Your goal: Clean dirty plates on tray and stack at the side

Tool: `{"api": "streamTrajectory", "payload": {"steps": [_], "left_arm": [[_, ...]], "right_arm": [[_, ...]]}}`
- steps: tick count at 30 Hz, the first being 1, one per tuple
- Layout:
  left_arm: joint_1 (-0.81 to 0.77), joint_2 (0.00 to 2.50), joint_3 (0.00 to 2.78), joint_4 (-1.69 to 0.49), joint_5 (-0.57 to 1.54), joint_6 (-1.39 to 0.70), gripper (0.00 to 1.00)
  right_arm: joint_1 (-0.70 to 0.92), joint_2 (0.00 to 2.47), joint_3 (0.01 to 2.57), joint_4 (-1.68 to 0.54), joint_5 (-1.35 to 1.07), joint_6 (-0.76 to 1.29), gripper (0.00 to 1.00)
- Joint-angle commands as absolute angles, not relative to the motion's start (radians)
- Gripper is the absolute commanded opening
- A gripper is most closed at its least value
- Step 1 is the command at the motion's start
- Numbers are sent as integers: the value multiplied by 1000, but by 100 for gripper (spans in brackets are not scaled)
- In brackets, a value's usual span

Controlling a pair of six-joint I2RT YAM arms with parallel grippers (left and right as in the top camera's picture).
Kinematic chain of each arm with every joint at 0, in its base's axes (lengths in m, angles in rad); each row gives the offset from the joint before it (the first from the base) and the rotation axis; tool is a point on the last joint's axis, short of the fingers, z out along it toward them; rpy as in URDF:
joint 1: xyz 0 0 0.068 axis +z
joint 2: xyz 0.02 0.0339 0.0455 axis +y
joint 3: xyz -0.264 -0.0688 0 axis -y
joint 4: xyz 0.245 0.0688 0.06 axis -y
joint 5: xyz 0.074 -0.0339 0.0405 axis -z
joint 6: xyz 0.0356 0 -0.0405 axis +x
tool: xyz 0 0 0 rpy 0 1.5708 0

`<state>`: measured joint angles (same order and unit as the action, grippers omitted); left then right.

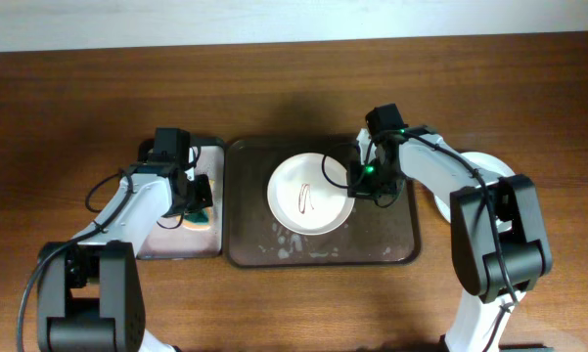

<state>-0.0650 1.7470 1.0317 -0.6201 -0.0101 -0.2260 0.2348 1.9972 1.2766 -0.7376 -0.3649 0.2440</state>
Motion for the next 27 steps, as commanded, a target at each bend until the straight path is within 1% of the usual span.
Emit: {"api": "streamTrajectory", "payload": {"steps": [1,6,11,18,23,27], "left_arm": [[-62,1698,1077,-602,0,-211,0],[-63,1560,1083,-584,-66,-210,0],[-64,1474,1083,-587,-83,-210,0],[-64,1341,1083,-584,-205,-210,0],[-64,1293,1083,-574,-207,-195,0],[-77,1271,1083,-545,-207,-136,0]], "right_arm": [[250,1998,1266,-749,-343,248,4],[250,1998,1266,-748,-343,248,4],[250,1998,1266,-749,-324,248,4],[250,1998,1266,-748,-302,249,4],[250,1998,1266,-748,-302,248,4],[250,1998,1266,-747,-302,248,4]]}}
